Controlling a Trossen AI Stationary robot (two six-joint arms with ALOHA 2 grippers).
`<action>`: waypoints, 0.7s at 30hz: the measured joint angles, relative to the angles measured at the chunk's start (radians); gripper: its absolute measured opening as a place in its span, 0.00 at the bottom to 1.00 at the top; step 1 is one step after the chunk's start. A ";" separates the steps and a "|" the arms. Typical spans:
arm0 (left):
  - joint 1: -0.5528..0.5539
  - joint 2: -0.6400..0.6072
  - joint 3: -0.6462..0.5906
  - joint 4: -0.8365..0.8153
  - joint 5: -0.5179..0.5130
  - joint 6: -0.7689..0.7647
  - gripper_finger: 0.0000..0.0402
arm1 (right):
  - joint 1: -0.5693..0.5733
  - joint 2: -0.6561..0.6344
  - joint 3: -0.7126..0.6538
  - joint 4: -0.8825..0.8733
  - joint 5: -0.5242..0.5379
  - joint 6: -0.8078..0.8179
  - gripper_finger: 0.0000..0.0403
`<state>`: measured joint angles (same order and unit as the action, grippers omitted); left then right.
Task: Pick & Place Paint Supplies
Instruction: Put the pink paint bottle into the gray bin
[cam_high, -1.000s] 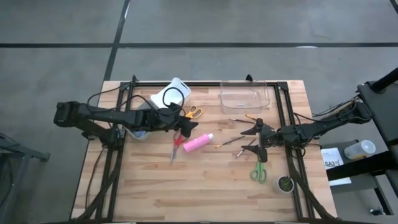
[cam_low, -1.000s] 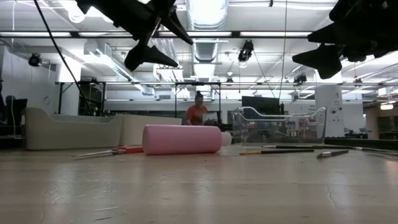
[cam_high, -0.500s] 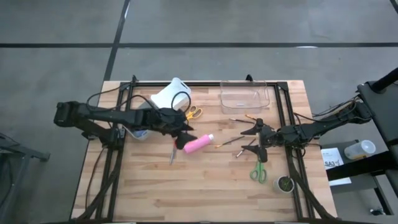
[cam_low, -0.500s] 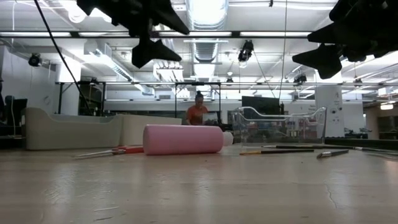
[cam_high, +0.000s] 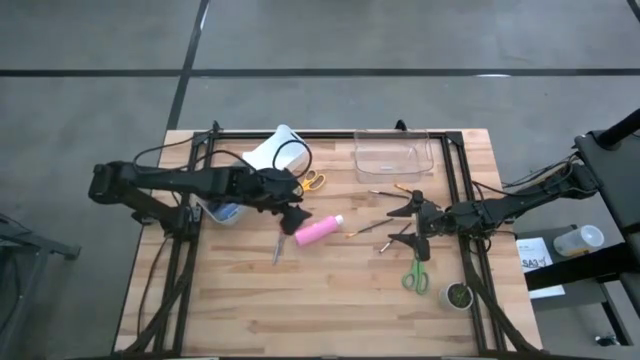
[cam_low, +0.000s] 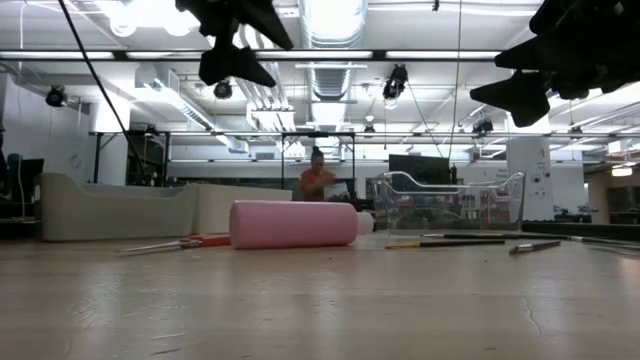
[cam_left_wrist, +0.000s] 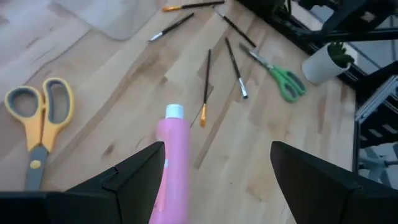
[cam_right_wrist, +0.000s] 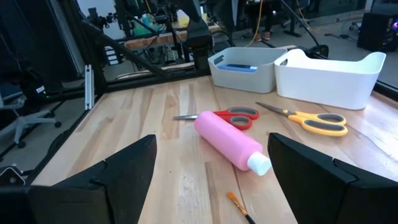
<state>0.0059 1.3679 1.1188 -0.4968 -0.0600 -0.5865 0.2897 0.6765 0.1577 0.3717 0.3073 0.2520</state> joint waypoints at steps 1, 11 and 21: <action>0.000 0.014 0.008 -0.005 0.000 -0.010 0.76 | 0.000 0.000 0.000 0.000 0.000 0.002 0.76; -0.002 0.255 0.207 -0.199 0.031 -0.019 0.76 | 0.000 0.000 0.000 0.000 0.000 0.000 0.76; -0.004 0.483 0.377 -0.359 0.029 0.055 0.76 | 0.000 0.000 -0.001 0.000 0.000 0.001 0.76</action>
<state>0.0017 1.8512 1.4956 -0.8554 -0.0310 -0.5320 0.2893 0.6769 0.1570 0.3714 0.3072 0.2534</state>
